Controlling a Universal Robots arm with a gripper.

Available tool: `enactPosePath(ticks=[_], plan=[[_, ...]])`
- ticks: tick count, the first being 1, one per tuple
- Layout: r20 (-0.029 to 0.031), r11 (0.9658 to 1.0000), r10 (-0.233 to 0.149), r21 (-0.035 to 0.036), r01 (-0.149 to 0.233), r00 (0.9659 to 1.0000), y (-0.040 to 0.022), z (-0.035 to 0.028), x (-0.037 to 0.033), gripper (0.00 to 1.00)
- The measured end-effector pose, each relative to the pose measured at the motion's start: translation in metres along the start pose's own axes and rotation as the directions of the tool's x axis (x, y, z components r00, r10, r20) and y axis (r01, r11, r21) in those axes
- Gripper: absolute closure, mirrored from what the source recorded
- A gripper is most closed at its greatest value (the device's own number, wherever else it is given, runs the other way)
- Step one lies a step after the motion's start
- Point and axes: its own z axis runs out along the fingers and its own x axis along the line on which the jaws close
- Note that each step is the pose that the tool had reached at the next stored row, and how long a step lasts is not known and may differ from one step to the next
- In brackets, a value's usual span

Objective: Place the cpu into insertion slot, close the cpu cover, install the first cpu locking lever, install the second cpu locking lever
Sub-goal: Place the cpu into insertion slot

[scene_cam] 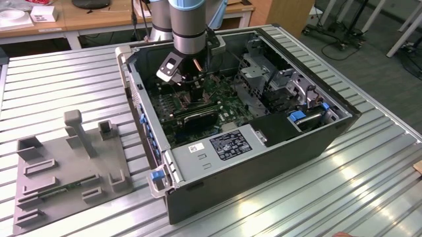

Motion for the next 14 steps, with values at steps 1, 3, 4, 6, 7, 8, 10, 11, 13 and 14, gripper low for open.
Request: enactPosePath(ticks=[1, 3, 4, 6, 7, 8, 10, 11, 13, 14], plan=[[0.0001, 1.0, 0.0, 0.0, 0.0, 1.0, 0.0, 0.0, 0.0, 0.39], [0.0001, 1.0, 0.0, 0.0, 0.0, 1.0, 0.0, 0.0, 0.0, 0.39], [0.0, 1.0, 0.0, 0.0, 0.0, 1.0, -0.0001, 0.0, 0.0, 0.39], [0.0002, 1.0, 0.001, -0.0001, -0.001, 1.0, -0.0006, 0.0, 0.0001, 0.39], [0.0001, 1.0, 0.002, 0.0, -0.002, 1.0, -0.0009, -0.0001, 0.0001, 0.39], [0.0003, 1.0, 0.002, 0.0, -0.002, 1.0, -0.0012, -0.0001, 0.0001, 0.39], [0.0004, 1.0, 0.003, -0.0001, -0.003, 1.0, -0.0019, -0.0002, 0.0, 0.39], [0.0004, 1.0, 0.003, -0.0001, -0.003, 1.0, -0.0019, -0.0002, 0.0, 0.39], [0.0004, 1.0, 0.003, -0.0001, -0.003, 1.0, -0.0019, -0.0002, 0.0, 0.39], [0.0004, 1.0, 0.003, -0.0001, -0.003, 1.0, -0.0019, -0.0002, 0.0, 0.39]])
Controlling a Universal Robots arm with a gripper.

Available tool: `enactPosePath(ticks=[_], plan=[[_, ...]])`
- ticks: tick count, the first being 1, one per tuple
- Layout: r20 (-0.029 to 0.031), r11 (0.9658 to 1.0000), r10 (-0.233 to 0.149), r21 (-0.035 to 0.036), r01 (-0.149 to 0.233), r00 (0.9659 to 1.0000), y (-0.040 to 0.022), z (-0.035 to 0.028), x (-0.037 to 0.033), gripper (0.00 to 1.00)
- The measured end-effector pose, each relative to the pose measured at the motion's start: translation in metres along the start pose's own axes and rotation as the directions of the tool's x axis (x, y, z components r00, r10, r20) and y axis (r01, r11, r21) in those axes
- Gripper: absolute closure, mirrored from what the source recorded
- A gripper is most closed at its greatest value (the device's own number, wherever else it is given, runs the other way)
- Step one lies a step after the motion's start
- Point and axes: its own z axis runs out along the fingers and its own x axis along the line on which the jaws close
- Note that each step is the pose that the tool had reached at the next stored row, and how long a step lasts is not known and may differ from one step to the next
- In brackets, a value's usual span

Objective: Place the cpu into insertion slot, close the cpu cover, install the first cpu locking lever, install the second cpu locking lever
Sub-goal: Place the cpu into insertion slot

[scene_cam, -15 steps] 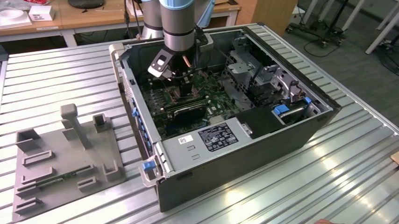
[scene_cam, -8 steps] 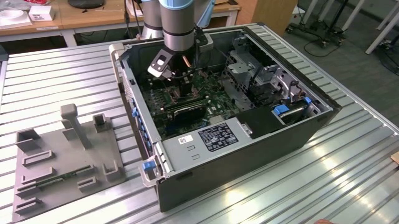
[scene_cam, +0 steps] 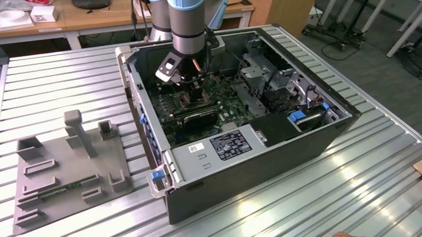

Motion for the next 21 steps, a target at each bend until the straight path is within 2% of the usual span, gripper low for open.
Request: enactPosePath(ticks=[21], plan=[[0.0003, 1.0, 0.006, -0.0003, -0.006, 1.0, 0.0016, -0.0011, -0.0008, 0.39]])
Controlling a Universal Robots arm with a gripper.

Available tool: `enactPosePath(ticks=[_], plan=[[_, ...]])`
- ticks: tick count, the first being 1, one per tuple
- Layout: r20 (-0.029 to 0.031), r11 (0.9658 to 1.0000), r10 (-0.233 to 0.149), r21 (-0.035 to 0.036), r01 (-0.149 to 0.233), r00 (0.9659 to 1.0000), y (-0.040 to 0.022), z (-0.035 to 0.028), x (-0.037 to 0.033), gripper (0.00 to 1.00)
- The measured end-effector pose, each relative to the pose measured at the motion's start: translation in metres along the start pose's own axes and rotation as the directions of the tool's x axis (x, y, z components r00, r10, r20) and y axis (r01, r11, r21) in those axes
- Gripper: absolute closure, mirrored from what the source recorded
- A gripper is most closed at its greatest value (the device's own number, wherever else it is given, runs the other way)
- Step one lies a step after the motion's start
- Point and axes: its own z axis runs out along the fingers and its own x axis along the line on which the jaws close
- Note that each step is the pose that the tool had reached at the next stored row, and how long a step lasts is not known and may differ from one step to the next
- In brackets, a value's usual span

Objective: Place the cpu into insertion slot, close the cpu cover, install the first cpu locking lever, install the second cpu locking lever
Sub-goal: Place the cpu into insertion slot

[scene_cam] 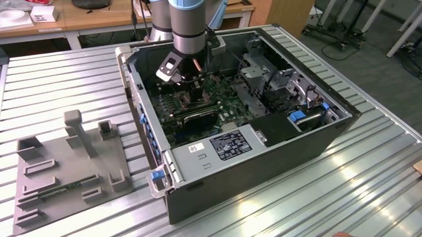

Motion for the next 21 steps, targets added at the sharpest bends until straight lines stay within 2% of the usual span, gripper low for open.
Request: enactPosePath(ticks=[11, 17, 19, 21], plan=[[0.0004, 1.0, -0.001, 0.0019, 0.001, 1.0, 0.0027, 0.0009, 0.0009, 0.39], [-0.0014, 0.9997, -0.026, 0.0024, 0.026, 0.9997, 0.0023, 0.0026, 0.0023, 0.39], [-0.001, 0.9996, -0.028, 0.0025, 0.028, 0.9996, 0.0023, 0.003, 0.0023, 0.39], [0.0026, 0.9996, -0.028, 0.0025, 0.028, 0.9996, 0.0022, 0.0041, 0.0023, 0.39]])
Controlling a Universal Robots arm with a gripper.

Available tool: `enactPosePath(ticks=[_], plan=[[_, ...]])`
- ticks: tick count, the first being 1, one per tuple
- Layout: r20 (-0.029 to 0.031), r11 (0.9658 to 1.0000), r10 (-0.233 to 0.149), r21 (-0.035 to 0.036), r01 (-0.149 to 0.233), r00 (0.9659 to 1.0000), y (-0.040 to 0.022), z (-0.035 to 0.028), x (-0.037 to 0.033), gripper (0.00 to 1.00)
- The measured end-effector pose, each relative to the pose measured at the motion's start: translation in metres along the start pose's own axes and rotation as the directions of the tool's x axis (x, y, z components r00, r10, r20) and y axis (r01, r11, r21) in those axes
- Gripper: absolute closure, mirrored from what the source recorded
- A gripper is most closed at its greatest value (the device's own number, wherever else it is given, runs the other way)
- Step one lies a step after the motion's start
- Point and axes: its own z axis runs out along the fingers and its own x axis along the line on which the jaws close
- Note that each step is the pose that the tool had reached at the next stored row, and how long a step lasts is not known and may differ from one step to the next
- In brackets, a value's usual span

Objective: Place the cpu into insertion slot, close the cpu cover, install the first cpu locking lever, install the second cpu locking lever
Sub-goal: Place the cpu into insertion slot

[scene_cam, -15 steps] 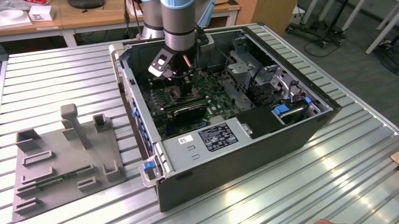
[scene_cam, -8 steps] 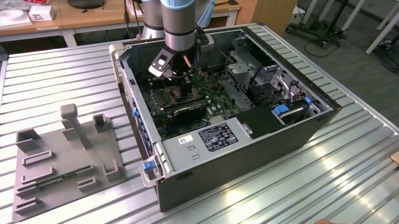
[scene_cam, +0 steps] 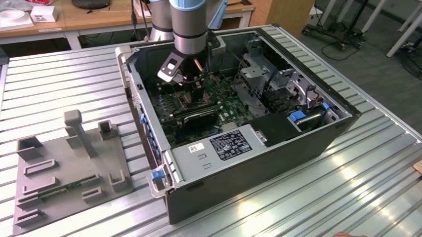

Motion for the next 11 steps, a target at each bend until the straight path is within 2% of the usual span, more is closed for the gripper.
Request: enactPosePath(ticks=[5, 7, 11], plan=[[0.0119, 1.0, -0.001, -0.0004, 0.001, 0.9999, -0.0001, 0.0011, 0.0, 0.39], [0.0143, 1.0, -0.001, -0.0006, 0.001, 0.9999, -0.0001, 0.0014, -0.0001, 0.39], [0.0156, 1.0, -0.002, -0.0008, 0.002, 0.9999, -0.0001, 0.0014, -0.0001, 0.39]])
